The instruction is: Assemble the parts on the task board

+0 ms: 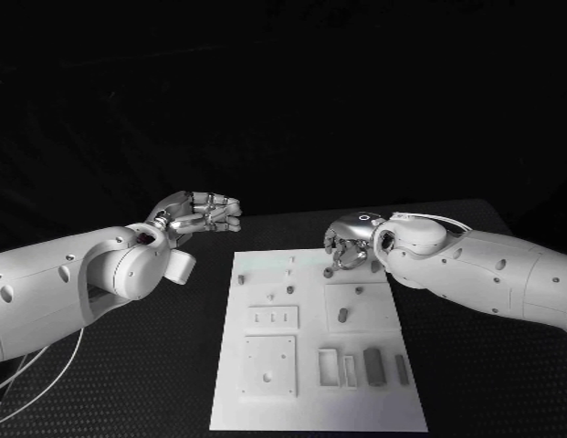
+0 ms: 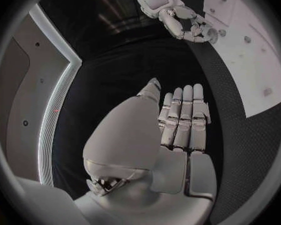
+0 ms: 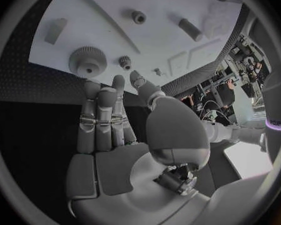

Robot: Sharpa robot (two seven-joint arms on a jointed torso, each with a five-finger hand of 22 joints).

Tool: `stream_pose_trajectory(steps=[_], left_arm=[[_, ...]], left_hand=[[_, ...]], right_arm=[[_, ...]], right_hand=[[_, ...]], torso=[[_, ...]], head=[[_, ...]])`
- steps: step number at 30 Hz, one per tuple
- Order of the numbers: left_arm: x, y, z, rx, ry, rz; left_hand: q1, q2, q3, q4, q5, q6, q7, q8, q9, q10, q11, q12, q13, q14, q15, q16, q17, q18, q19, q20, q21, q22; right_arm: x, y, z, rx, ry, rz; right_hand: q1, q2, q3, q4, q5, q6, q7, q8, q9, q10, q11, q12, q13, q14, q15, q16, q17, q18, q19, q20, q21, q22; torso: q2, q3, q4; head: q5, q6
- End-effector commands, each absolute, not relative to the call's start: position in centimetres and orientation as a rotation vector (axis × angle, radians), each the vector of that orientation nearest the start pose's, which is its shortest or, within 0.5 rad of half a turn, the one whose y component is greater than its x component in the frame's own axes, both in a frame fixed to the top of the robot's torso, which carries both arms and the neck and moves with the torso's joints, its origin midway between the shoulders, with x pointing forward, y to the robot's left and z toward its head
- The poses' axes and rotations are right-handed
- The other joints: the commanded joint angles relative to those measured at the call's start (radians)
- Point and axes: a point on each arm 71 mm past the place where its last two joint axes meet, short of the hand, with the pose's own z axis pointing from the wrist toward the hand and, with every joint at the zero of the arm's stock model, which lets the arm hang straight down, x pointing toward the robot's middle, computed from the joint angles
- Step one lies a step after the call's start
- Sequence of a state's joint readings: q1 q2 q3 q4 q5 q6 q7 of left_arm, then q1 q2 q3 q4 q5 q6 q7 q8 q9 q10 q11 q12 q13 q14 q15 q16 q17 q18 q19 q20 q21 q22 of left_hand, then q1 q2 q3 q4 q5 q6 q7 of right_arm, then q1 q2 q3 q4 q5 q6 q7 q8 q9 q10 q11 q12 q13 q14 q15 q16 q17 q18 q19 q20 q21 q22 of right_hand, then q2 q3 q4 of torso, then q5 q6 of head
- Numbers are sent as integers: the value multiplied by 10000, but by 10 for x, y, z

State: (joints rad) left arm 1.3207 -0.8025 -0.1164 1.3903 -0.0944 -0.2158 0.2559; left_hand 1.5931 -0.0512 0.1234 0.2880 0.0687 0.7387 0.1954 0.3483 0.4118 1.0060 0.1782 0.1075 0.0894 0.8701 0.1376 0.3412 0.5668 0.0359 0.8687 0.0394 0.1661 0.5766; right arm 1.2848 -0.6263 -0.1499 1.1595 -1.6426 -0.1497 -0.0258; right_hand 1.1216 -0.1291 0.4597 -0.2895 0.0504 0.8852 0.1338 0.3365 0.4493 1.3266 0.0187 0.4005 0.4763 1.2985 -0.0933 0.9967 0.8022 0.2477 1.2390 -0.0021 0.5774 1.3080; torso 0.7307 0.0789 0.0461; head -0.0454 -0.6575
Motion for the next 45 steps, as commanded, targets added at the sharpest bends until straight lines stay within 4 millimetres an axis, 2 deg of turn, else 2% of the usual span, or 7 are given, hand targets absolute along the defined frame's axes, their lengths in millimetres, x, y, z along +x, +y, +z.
stream_pose_trajectory(steps=[1,8,12,18,25,32,45], left_arm=[[522,221,-158,-9652,15654,-14668],[524,218,-158,-9627,15682,-14723],[524,218,-158,-9634,15670,-14744],[524,219,-158,-9644,15663,-14738],[524,219,-158,-9649,15663,-14738],[524,219,-158,-9655,15659,-14733],[525,220,-158,-9695,15658,-14684]], left_hand=[[-88,-2,-65,7,-60,-52,223,-46,-14,17,53,-40,-14,2,93,-69,13,53,-29,66,-68,-18],[-107,1,-82,8,-71,-52,224,-55,-19,22,54,-55,-18,-3,94,-83,15,52,-33,70,-79,-23],[-116,11,-90,8,-76,-51,225,-59,-21,27,55,-64,-20,-4,94,-91,17,53,-32,71,-85,-25],[-124,17,-100,7,-81,-49,225,-62,-23,32,54,-72,-21,-7,94,-99,18,53,-33,71,-90,-27],[-130,19,-110,4,-85,-50,226,-67,-25,37,54,-80,-23,-10,94,-108,20,54,-34,72,-97,-30],[-132,24,-117,3,-86,-47,225,-69,-27,41,54,-87,-24,-12,94,-115,21,54,-33,72,-101,-32],[-141,33,-132,3,-87,-44,225,-75,-30,50,53,-100,-27,-15,94,-128,25,55,-32,73,-109,-35]], right_arm=[[546,-191,-208,-5025,17779,3620],[545,-187,-211,-5168,17875,3630],[544,-185,-211,-5209,17919,3667],[543,-184,-212,-5292,17973,3642],[543,-182,-215,-5374,17963,3608],[544,-182,-218,-5401,18037,3564],[542,-179,-221,-5442,18101,3604]], right_hand=[[-39,-67,75,1,-8,45,-32,-91,-24,-127,-8,90,353,-74,23,66,26,141,-126,10,111,253],[-115,-107,111,9,-14,25,-54,-190,-61,-143,-40,341,1176,-44,-7,289,133,141,-148,-24,392,255],[-171,-144,124,12,-15,29,-87,-246,-79,-152,-76,621,1956,-34,-45,599,307,141,-143,-77,661,255],[-199,-160,137,9,-12,67,-129,-280,-80,-202,-117,1011,2982,-59,-78,1123,661,141,-179,-119,929,249],[-245,-144,189,9,-5,118,-134,-299,-66,-318,-133,1168,3912,-136,-103,1395,868,141,-212,-159,1192,247],[-243,-61,192,12,-18,183,-182,-305,-57,-155,-186,1411,4463,-25,-152,1802,1110,141,-123,-246,1509,255],[-270,132,242,14,-15,334,-234,-281,-31,-108,-235,1662,5130,-37,-197,2263,1394,141,-125,-347,1935,253]], torso=[[125,-29,-32],[245,-42,-70],[290,-57,-83],[357,-73,-64],[422,-20,-61],[471,-1,-56],[596,67,-33]], head=[[-16,23],[-9,75],[12,62],[5,67],[27,70],[24,64],[11,67]])
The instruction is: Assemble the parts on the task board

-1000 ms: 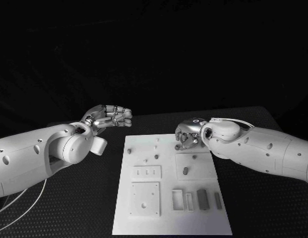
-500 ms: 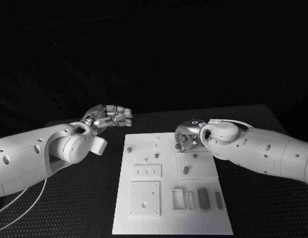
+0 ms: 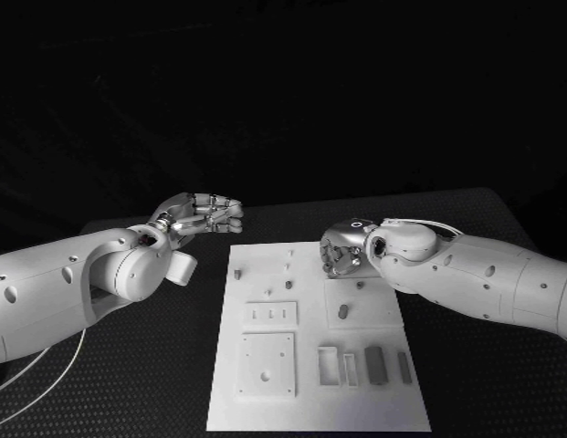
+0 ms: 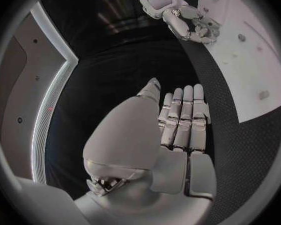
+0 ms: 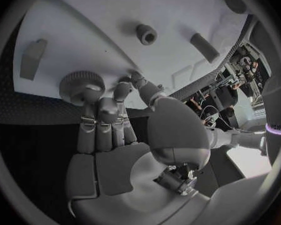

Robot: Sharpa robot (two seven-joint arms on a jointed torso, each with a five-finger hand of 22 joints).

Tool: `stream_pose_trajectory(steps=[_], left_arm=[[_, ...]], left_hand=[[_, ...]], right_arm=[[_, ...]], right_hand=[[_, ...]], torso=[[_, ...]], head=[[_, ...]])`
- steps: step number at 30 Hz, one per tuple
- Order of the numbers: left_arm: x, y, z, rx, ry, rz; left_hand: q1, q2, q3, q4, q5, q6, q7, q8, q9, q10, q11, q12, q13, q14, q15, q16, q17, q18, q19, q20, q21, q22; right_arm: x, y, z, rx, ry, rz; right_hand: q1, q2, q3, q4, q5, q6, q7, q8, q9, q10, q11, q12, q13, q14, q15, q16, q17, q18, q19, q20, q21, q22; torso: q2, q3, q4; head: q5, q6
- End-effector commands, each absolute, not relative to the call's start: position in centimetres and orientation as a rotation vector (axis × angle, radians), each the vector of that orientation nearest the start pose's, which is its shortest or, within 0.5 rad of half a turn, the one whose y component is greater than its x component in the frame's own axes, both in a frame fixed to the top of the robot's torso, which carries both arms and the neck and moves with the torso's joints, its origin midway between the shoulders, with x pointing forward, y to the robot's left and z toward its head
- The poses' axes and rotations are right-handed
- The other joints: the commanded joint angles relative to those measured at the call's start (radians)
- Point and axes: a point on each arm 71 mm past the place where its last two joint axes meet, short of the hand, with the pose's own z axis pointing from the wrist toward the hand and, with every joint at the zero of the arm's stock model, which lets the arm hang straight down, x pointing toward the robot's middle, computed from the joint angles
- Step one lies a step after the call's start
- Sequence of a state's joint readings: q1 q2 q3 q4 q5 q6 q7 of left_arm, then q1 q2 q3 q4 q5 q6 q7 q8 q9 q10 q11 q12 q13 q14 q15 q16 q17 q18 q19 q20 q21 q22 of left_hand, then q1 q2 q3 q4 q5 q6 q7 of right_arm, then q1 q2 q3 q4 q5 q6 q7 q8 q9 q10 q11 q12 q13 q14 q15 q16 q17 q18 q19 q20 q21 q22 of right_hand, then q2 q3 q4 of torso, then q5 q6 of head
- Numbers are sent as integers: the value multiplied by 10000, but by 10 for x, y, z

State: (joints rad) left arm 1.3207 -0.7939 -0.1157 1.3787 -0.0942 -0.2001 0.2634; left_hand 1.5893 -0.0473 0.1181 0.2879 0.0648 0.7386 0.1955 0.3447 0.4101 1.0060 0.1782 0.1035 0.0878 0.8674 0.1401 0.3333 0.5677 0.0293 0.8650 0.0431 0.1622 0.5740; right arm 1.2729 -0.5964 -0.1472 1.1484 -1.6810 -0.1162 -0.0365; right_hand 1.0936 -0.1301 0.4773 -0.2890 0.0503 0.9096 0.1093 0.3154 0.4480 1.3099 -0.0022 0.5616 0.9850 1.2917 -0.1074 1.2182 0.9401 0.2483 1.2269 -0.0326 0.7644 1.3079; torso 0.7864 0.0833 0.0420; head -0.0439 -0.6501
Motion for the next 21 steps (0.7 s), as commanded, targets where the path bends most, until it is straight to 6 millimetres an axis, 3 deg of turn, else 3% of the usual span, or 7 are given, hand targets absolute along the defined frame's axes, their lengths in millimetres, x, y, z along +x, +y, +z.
stream_pose_trajectory(steps=[1,7,21], left_arm=[[525,220,-158,-9702,15657,-14677],[525,221,-158,-9730,15659,-14661],[525,222,-158,-9764,15662,-14625]], left_hand=[[-104,-5,-80,4,-47,-43,225,-39,-13,51,53,-61,-11,12,69,-51,15,120,6,36,-71,-9],[-111,-2,-87,6,-48,-43,226,-43,-15,53,53,-68,-13,12,70,-56,17,120,8,37,-74,-11],[-120,0,-100,6,-49,-43,226,-49,-18,58,54,-82,-16,12,72,-67,20,120,9,38,-81,-13]], right_arm=[[542,-179,-221,-5447,18109,3584],[542,-180,-222,-5573,18176,3400],[542,-181,-223,-5679,18194,3296]], right_hand=[[28,189,82,3,-13,121,3,-56,-11,67,-35,66,80,33,-62,76,30,135,-9,-48,89,254],[231,483,160,-39,-14,364,-62,67,59,70,-91,119,263,9,-113,194,103,135,-61,-79,221,258],[360,794,146,-41,-14,519,-103,128,126,75,-128,144,496,-42,-146,320,174,135,-172,-77,421,252]], torso=[[46,26,10],[77,46,13],[147,75,26]], head=[[-4,-3],[-2,28],[-25,76]])
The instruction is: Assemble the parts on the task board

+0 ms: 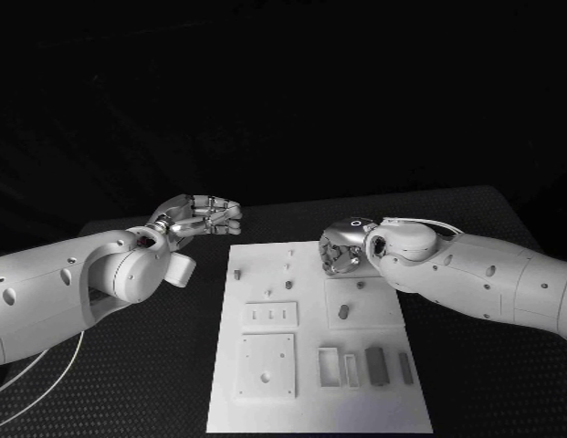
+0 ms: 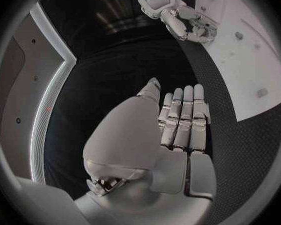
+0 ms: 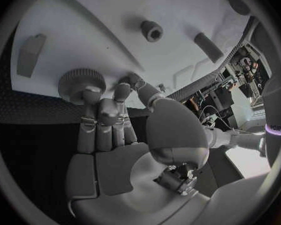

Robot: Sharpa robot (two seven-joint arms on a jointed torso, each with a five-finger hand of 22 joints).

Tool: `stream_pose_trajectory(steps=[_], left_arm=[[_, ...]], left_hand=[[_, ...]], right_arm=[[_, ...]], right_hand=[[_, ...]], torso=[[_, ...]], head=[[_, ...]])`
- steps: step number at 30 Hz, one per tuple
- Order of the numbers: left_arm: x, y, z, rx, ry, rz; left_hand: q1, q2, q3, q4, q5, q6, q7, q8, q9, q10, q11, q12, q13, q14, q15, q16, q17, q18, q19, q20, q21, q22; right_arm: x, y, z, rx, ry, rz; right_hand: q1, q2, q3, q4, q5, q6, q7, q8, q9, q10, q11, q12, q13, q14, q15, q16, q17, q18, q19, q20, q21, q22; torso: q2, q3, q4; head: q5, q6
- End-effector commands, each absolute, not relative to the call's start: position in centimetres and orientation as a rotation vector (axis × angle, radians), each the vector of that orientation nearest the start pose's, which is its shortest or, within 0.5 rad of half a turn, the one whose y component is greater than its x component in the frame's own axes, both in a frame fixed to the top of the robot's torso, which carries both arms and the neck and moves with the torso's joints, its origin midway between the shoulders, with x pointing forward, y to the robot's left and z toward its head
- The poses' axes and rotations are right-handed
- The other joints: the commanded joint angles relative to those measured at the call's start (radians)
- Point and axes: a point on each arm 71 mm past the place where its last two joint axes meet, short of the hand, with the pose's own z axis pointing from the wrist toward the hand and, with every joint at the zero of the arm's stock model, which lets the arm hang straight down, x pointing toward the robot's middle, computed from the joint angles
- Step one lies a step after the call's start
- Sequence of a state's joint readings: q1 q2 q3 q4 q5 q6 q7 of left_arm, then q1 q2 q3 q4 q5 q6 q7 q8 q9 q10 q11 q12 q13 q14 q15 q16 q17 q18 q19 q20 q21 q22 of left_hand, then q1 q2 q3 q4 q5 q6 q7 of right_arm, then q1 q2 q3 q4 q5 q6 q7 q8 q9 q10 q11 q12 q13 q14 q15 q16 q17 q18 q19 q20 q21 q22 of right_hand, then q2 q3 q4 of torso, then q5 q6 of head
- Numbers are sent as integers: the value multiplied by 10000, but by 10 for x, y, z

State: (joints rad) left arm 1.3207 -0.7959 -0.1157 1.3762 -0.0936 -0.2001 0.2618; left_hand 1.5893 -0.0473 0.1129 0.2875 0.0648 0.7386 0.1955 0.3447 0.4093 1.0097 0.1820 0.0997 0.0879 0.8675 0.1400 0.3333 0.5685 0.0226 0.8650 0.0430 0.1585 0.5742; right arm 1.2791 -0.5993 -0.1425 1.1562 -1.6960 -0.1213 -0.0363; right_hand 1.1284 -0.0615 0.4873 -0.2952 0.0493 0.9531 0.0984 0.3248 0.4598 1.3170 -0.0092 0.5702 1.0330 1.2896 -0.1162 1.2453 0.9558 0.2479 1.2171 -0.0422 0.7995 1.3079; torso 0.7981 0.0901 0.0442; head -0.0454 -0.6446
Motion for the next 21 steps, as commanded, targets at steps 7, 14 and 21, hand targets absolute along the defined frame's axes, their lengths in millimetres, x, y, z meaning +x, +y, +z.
stream_pose_trajectory(steps=[7,14,21], left_arm=[[525,222,-158,-9784,15643,-14608],[525,223,-158,-9796,15628,-14586],[525,223,-158,-9802,15615,-14569]], left_hand=[[-123,1,-52,10,-50,-42,226,-51,-11,24,17,-49,-18,10,74,-71,14,187,10,38,-46,-16],[-124,4,-55,9,-50,-39,226,-52,-12,27,17,-54,-19,10,74,-75,16,188,11,38,-49,-17],[-124,4,-60,7,-50,-37,225,-54,-13,30,17,-60,-20,9,74,-81,17,188,11,38,-53,-18]], right_arm=[[542,-180,-221,-5705,17929,3329],[540,-176,-215,-5700,17096,3272],[536,-169,-206,-5678,15971,3280]], right_hand=[[24,291,36,21,-4,360,-67,169,103,40,-125,50,134,-35,-116,113,43,139,-122,21,194,247],[0,358,18,22,-4,527,-122,244,169,120,-175,50,215,-7,-162,171,60,139,-117,9,300,242],[24,302,16,17,-4,602,-149,268,201,178,-199,25,245,17,-184,195,58,139,-109,-4,362,235]], torso=[[42,13,11],[68,19,8],[79,27,30]], head=[[-21,47],[-29,109],[-28,184]])
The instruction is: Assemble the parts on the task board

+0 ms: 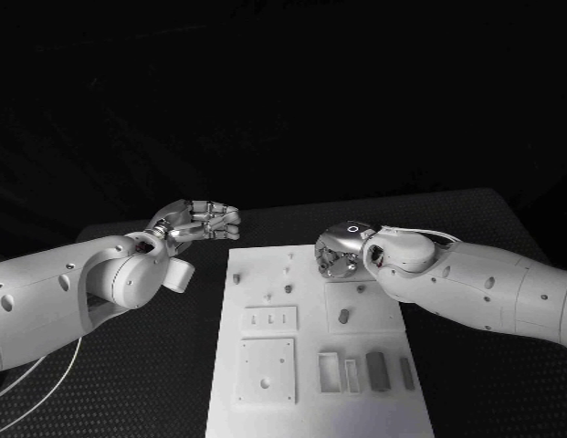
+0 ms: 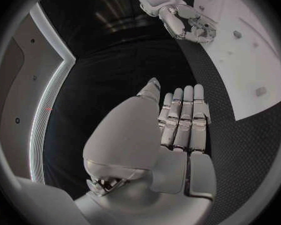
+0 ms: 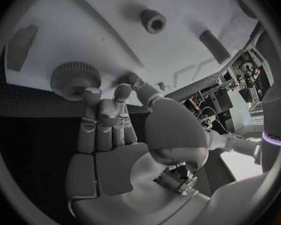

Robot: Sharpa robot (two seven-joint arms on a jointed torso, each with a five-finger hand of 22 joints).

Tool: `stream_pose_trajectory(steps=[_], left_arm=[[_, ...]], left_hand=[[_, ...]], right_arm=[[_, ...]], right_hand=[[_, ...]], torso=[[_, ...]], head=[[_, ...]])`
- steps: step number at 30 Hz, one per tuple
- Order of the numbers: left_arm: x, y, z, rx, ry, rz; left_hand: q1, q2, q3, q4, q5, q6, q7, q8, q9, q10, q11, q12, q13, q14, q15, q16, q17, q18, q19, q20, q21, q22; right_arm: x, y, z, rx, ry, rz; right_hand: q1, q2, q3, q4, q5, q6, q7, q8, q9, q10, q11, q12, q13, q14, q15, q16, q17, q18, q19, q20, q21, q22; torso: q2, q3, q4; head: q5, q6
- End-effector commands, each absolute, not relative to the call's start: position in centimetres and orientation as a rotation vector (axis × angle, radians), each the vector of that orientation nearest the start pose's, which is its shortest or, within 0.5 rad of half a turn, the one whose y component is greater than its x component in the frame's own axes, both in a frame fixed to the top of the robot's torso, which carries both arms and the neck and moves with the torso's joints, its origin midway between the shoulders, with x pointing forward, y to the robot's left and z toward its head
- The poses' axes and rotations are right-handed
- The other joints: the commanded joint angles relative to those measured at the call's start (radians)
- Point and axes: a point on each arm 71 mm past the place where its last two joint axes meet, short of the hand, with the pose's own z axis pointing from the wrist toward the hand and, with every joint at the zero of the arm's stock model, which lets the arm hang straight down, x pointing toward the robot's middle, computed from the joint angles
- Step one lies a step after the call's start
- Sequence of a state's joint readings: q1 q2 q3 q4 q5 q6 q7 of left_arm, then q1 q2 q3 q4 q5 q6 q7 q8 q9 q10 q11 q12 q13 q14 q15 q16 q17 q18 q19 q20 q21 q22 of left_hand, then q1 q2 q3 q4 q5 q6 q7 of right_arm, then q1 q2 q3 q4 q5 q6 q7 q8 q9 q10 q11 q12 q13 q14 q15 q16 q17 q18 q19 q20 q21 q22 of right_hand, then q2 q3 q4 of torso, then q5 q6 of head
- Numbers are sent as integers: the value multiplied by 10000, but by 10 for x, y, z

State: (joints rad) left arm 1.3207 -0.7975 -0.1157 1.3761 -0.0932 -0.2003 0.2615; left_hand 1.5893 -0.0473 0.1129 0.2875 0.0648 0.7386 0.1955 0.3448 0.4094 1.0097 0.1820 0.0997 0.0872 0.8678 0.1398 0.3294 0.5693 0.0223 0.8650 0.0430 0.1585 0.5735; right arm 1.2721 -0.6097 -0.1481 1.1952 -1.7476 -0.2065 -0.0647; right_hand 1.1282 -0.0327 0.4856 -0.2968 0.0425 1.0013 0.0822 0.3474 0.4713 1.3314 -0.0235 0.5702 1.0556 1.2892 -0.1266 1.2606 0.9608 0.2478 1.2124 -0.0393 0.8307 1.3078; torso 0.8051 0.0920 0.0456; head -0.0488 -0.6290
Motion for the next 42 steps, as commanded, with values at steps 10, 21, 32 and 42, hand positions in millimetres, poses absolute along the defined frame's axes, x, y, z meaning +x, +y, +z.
stream_pose_trajectory(steps=[10,21,32,42], left_arm=[[526,222,-159,-9805,15609,-14567],[526,220,-159,-9788,15631,-14593],[527,218,-159,-9774,15644,-14612],[528,216,-159,-9750,15666,-14653]], left_hand=[[-126,5,-66,7,-50,-34,225,-57,-15,36,16,-68,-14,6,77,-49,11,191,11,39,-58,-13],[-130,7,-73,8,-50,-32,225,-61,-17,41,17,-79,-16,3,79,-61,13,190,9,41,-66,-16],[-132,17,-80,8,-49,-31,225,-68,-21,47,17,-94,-19,-8,83,-79,15,188,2,45,-79,-21],[-132,20,-86,8,-50,-29,225,-71,-22,52,18,-104,-21,-14,86,-91,16,187,-2,47,-88,-24]], right_arm=[[532,-149,-196,-5736,14755,3625],[532,-122,-193,-6041,14250,3680],[538,-106,-193,-6207,13930,3388],[540,-99,-193,-6307,13905,3286]], right_hand=[[94,-15,61,39,64,201,-11,55,115,134,-78,-10,40,60,-101,79,9,140,-28,-49,126,230],[111,-22,69,37,64,220,-13,52,120,169,-80,-28,45,70,-102,93,9,140,-17,-54,154,230],[128,-11,81,38,64,230,-14,43,122,202,-80,-48,47,77,-103,106,9,140,-7,-58,182,229],[128,-21,78,38,63,238,-14,38,124,224,-80,-58,50,83,-102,117,11,140,1,-59,202,230]], torso=[[29,15,12],[48,20,48],[61,32,52],[74,28,47]], head=[[22,143],[60,240],[123,281],[137,316]])
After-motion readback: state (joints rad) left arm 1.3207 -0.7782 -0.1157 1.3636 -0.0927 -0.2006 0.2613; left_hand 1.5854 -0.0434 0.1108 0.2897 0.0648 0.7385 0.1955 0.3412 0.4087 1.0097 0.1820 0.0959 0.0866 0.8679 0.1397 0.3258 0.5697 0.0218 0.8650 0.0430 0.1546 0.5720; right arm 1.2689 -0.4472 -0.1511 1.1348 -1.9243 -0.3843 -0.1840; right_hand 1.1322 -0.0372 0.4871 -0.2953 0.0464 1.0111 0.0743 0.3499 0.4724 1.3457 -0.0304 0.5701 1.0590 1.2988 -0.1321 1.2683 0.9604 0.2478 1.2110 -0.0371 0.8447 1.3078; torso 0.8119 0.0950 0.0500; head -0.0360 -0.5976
